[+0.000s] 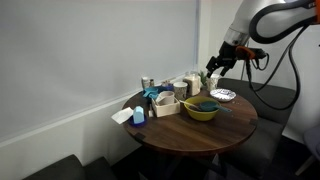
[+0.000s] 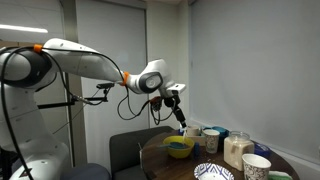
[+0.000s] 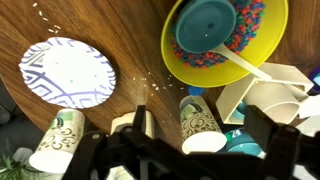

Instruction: Take the cup out of the box

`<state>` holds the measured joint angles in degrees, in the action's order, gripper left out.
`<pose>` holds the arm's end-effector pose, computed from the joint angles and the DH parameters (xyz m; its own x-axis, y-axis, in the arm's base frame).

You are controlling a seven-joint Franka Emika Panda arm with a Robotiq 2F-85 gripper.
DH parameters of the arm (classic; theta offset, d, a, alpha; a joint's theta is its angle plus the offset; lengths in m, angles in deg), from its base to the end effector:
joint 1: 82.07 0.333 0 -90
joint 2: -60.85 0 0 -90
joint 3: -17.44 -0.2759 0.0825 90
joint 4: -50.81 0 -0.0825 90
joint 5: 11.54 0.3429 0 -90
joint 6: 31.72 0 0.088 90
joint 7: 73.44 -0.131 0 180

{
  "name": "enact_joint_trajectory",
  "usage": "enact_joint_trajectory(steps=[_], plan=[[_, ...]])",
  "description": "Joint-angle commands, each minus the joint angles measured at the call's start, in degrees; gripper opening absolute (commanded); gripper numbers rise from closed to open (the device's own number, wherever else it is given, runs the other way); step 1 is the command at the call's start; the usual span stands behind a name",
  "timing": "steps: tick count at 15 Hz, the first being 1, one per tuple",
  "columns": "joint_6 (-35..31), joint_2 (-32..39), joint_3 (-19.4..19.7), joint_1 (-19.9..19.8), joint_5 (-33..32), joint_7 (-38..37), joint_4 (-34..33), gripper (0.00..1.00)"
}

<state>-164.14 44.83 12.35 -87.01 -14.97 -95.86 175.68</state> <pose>0.4876 0.0015 0.5029 0.8544 -0.3345 0.3976 -0.3324 -0.9400 -0.0764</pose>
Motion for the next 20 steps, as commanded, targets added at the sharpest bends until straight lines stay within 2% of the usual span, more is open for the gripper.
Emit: enact_joint_trajectory(steps=[1, 6, 11, 15, 18, 19, 20], plan=[[4.64, 12.72, -1.54, 1.51, -1.25, -4.41, -13.89, 1.00], [12.80, 25.53, -0.05, 5.12, -3.28, -7.55, -29.65, 1.00], [12.56, 38.08, 1.65, 8.81, -0.22, -8.46, -44.72, 1.00], [16.32, 44.53, 3.46, 11.41, -0.20, -11.03, -52.33, 1.00], [20.23, 47.11, 4.92, 12.53, -0.16, -13.29, -55.39, 0.89], [21.58, 48.01, 5.17, 12.62, -0.04, -13.49, -56.62, 0.79], [22.75, 48.61, 5.38, 12.69, 0.09, -13.96, -57.36, 0.61]])
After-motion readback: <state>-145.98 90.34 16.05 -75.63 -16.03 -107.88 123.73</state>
